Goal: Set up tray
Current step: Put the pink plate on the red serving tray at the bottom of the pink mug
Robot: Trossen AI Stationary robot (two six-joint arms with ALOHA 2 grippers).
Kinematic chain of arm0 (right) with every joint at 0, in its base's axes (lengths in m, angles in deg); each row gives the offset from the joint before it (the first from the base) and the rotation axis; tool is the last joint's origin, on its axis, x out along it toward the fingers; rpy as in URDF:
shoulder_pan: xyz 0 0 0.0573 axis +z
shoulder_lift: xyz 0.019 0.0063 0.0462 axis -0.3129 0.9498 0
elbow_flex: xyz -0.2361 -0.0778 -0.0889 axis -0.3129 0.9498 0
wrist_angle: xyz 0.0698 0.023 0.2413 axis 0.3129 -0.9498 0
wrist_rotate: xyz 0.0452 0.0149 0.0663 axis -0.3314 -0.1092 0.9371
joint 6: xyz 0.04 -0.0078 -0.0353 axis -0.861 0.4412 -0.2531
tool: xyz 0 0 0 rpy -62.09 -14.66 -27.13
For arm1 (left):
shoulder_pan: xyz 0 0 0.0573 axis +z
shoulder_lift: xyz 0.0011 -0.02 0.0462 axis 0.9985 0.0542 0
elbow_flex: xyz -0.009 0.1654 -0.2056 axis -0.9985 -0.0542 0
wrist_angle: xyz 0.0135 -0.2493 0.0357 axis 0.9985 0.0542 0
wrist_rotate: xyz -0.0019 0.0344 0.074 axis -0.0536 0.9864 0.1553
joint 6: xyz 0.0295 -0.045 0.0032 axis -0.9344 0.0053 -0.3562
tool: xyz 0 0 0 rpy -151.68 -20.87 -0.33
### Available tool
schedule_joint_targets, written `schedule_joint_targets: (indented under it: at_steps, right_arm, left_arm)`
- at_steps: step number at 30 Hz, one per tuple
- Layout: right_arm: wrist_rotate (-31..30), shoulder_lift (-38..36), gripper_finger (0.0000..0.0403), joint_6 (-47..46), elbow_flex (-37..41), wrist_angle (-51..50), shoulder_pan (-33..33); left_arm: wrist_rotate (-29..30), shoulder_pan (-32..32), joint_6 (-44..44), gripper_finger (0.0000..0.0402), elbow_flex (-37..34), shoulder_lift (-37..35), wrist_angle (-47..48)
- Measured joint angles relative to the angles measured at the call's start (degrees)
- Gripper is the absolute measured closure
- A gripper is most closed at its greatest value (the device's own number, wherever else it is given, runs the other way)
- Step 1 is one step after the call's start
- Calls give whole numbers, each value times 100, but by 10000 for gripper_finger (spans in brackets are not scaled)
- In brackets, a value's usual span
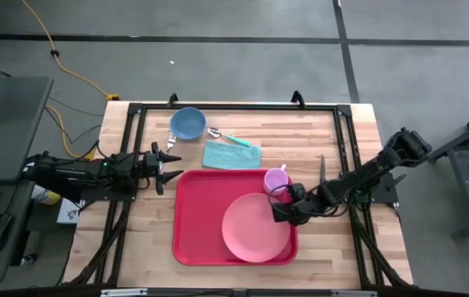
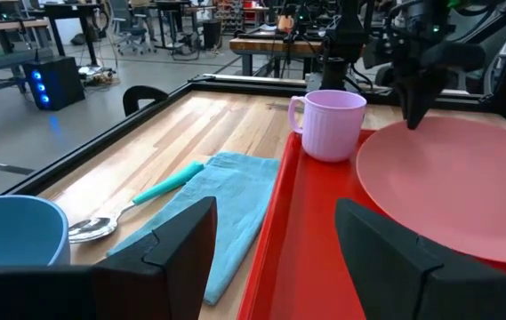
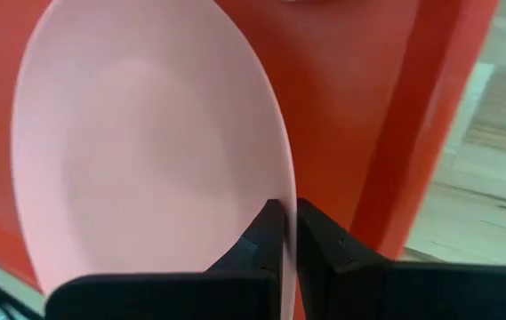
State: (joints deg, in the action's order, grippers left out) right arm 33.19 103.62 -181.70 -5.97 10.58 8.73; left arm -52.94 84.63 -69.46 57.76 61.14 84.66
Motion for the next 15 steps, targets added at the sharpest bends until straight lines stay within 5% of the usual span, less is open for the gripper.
schedule_joint_targets:
  at_steps: [15]
  right_arm:
    - [74,0,384,139,0,-298,0]
  left_arm:
    - [0,0,0,140,0,0,0]
